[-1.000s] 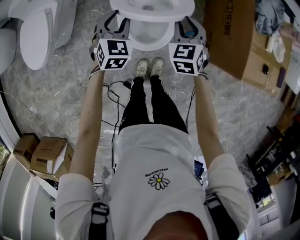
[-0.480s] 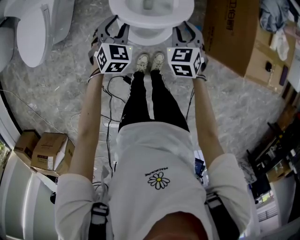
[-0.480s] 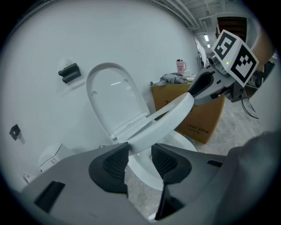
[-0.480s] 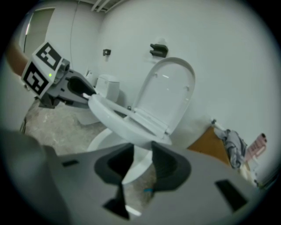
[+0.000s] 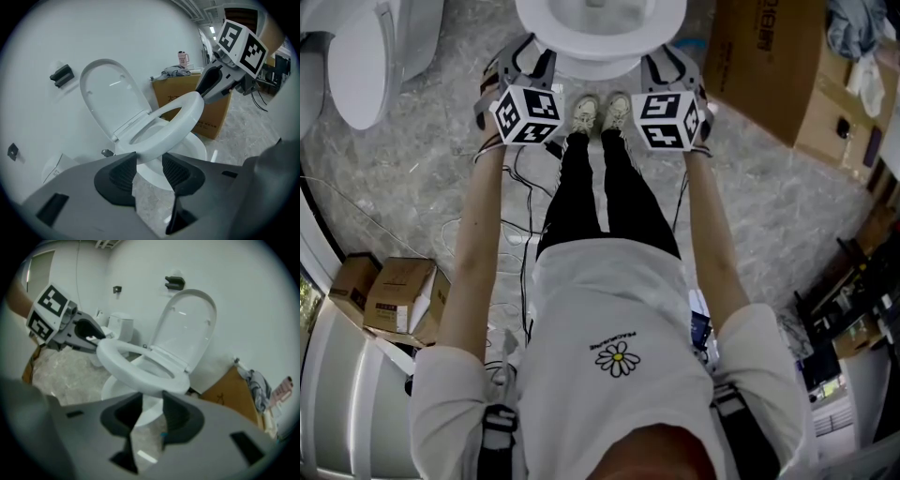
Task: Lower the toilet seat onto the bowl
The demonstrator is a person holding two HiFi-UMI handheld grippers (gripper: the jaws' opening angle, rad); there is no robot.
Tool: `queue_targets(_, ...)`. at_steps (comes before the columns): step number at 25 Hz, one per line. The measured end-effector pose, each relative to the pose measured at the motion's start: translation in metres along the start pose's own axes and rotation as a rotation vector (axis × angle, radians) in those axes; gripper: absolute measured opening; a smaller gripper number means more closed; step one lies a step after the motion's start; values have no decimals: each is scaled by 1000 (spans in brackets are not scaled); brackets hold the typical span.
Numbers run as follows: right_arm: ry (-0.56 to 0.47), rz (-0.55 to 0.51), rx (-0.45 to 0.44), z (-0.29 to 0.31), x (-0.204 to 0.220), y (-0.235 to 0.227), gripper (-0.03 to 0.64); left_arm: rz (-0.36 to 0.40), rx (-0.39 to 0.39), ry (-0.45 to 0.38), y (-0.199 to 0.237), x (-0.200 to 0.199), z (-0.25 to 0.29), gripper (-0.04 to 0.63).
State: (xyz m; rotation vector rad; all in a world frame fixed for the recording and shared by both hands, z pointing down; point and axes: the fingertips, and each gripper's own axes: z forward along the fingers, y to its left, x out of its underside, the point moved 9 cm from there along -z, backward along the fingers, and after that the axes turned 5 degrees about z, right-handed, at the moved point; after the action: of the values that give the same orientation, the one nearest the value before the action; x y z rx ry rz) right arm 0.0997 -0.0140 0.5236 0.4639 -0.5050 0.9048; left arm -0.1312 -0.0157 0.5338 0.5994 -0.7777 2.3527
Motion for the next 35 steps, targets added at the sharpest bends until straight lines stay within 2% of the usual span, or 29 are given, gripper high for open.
queue_targets(9,76,-29,-63,13,22,10,146,77,78,49,-16,20,10,190)
queue_targets(14,135,-35,-121,22,35,13,144,105,134,100,-25,30,17,190)
queue_targets(20,198,-31,-141,35,50,20,141,128,205,156,-36,43,28,190)
queue_targets(27,272,-15,-164,61,73,28,133,103,266,211,-53,61,50,189)
queue_targets(35,331,0,-181,84,89,38,122,118,322,253,-64,81,68,186)
